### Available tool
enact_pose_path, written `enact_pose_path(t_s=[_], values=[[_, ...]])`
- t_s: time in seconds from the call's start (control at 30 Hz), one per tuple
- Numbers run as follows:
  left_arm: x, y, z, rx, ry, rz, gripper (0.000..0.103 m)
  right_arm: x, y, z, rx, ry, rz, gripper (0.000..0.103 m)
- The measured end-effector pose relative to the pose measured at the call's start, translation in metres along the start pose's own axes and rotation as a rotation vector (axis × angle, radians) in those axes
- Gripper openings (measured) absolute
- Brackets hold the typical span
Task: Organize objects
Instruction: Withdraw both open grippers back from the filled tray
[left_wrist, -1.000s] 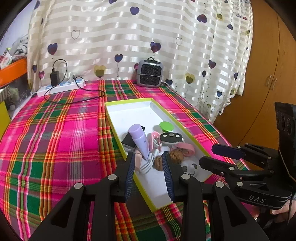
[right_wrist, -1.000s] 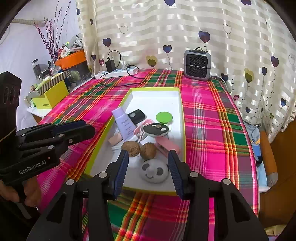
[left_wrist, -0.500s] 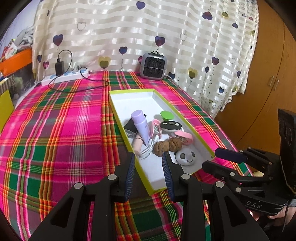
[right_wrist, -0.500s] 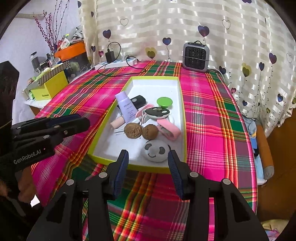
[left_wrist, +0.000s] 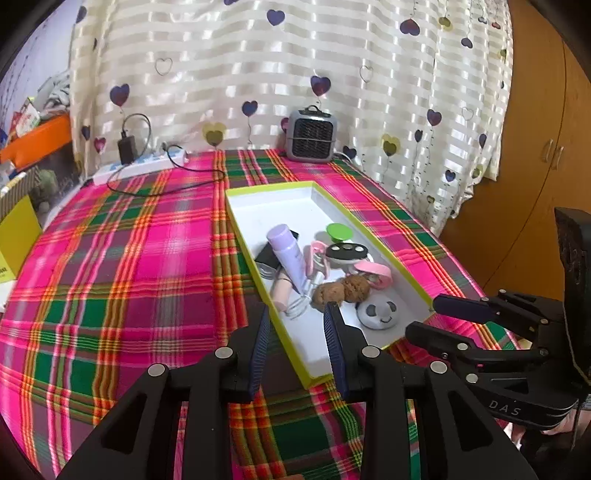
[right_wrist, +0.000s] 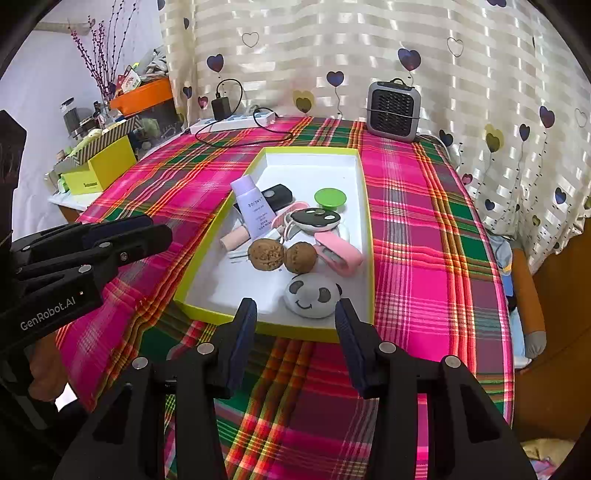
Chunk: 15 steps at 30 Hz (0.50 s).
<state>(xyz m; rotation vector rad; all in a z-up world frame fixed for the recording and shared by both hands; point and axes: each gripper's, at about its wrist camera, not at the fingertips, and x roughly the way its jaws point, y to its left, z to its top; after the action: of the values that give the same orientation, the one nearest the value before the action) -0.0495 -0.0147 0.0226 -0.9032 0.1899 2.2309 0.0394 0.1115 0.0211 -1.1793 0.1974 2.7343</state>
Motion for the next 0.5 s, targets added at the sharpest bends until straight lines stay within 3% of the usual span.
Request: enact_pose_path(t_s=[0.5], values=[[0.0065,-0.0056,-0.0029,0.016,0.022,0.030,0.029,0.0012,-0.0040,-0.0013,0.008,0.009,-0.011,0.045]])
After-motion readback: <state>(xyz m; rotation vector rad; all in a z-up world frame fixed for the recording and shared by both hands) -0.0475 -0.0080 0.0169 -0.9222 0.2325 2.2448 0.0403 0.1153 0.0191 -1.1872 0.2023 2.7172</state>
